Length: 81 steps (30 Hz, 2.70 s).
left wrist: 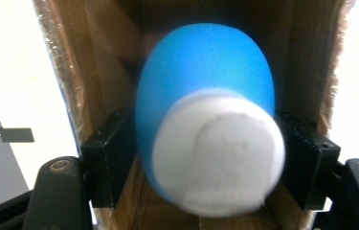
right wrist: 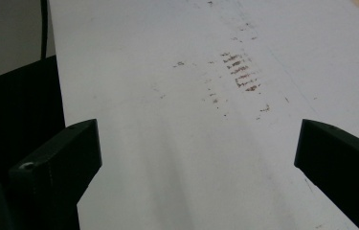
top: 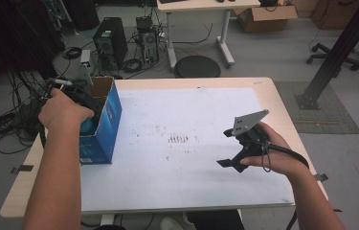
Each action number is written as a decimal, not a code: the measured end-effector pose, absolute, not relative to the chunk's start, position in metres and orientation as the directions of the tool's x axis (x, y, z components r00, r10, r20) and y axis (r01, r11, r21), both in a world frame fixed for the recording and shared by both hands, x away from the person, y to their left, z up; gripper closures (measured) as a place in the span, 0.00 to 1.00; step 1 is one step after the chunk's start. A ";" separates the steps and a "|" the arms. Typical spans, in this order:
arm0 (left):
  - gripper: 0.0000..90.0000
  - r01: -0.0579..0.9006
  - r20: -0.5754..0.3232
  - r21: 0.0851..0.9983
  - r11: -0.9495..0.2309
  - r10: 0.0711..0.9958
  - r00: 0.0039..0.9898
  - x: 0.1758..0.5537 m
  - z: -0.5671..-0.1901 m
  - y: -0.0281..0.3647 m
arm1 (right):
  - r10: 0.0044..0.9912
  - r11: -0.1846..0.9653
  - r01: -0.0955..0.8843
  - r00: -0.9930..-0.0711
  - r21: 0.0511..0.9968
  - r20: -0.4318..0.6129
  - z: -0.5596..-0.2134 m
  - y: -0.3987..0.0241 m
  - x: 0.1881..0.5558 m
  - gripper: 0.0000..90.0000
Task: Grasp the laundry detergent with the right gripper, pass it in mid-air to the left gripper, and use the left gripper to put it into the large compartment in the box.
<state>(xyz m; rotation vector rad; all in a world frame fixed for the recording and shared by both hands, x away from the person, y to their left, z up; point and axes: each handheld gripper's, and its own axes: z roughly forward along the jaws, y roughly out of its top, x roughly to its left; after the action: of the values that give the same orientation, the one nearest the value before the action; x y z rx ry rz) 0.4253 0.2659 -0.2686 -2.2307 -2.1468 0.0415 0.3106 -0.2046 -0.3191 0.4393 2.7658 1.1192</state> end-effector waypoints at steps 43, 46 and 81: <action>0.00 0.963 0.106 0.024 -0.268 0.959 0.264 0.401 -0.183 0.182 | 0.309 0.685 0.186 -0.950 0.705 -0.049 -0.289 -0.214 0.300 0.03; 0.00 0.944 0.100 0.047 -0.326 0.942 0.320 0.397 -0.179 0.167 | 0.311 0.689 0.188 -0.949 0.700 -0.051 -0.287 -0.216 0.300 0.03; 0.00 0.303 -0.010 -0.063 -0.951 0.304 0.953 0.338 -0.233 0.037 | 0.201 0.881 0.138 -0.975 0.453 -0.095 -0.281 -0.216 0.330 0.04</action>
<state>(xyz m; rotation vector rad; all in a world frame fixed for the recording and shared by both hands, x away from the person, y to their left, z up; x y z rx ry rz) 0.3384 0.0370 -0.2333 -3.0443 -0.4738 0.0295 0.3300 -0.2164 -0.2807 0.2636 2.9105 0.6857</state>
